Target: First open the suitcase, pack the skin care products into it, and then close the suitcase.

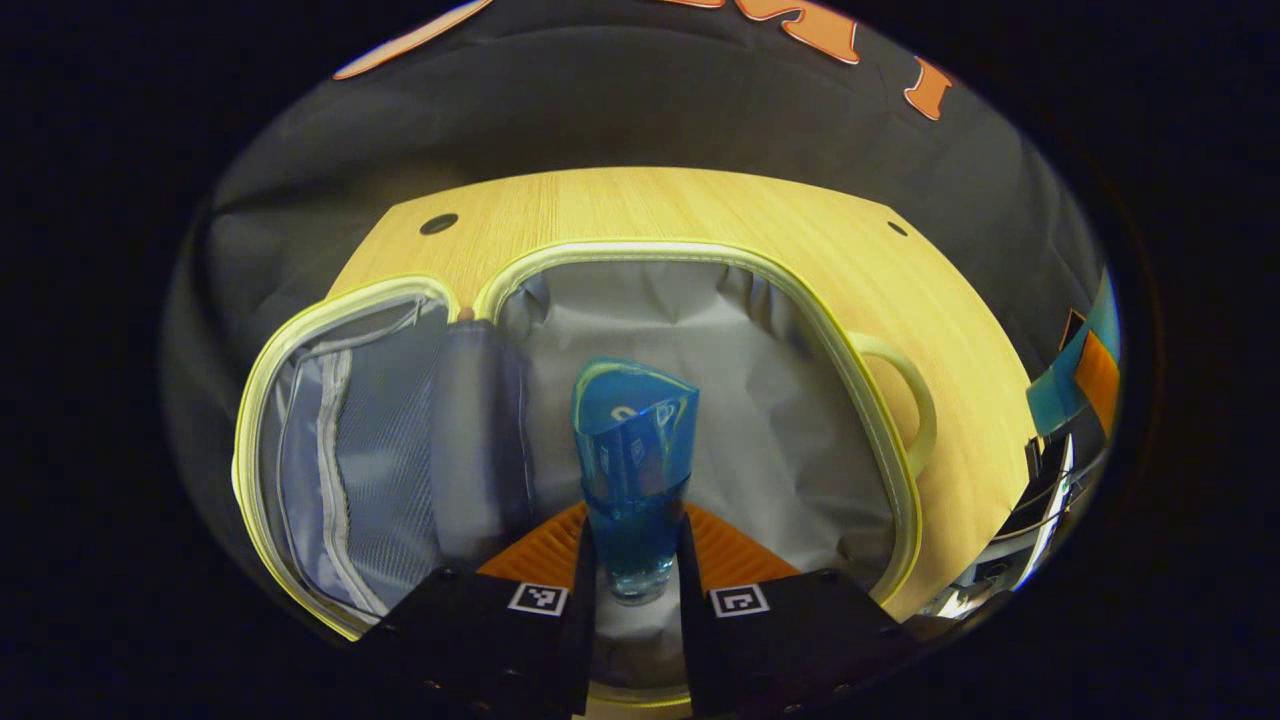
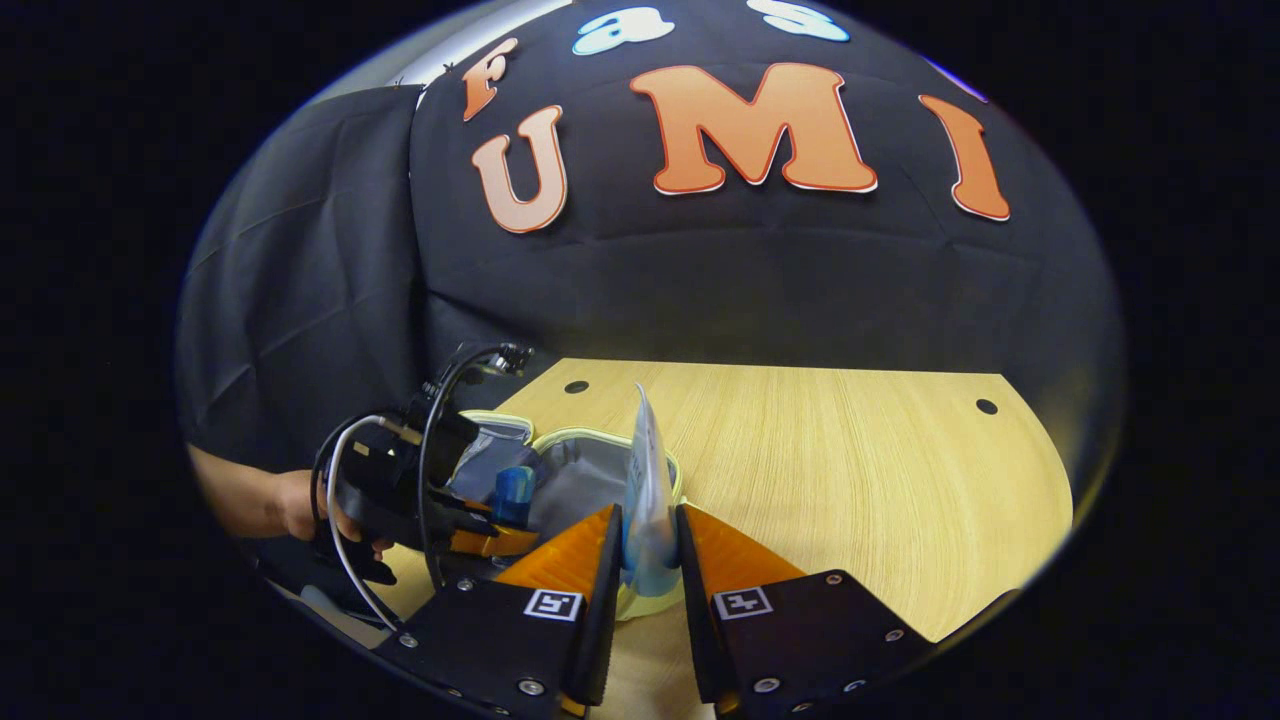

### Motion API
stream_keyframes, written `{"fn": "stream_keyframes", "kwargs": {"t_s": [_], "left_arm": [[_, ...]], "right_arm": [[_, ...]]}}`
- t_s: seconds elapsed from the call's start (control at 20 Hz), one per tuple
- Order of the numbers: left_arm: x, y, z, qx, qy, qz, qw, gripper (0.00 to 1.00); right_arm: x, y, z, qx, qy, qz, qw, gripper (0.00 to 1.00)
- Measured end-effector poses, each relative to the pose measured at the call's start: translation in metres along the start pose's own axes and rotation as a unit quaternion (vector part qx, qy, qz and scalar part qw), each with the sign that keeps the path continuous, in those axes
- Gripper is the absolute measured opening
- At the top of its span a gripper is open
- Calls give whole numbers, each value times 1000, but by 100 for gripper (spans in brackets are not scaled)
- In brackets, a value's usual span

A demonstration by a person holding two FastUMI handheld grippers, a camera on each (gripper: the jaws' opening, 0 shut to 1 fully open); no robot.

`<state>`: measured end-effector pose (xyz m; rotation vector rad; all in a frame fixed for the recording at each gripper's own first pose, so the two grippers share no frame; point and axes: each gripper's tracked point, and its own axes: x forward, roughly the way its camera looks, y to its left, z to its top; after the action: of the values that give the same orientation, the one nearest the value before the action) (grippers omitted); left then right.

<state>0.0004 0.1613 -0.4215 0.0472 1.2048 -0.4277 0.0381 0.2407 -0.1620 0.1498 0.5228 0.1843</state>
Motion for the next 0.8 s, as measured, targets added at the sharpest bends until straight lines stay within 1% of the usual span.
{"fn": "stream_keyframes", "kwargs": {"t_s": [0.25,0.4,0.55,0.6,0.7,0.8], "left_arm": [[23,1,7,1,24,10,1000,37],[33,3,0,-5,58,23,998,39],[36,4,0,-4,62,28,998,38],[34,4,0,-5,61,29,998,41],[27,5,-4,-8,63,22,998,43],[17,6,-1,-17,46,14,999,48]], "right_arm": [[4,-2,-2,-1,10,-4,1000,34],[7,-4,-7,0,19,-5,1000,34],[14,1,-10,4,30,0,1000,34],[16,2,-13,6,35,3,999,34],[21,7,-15,10,44,10,999,34],[29,11,-17,11,53,17,998,34]]}}
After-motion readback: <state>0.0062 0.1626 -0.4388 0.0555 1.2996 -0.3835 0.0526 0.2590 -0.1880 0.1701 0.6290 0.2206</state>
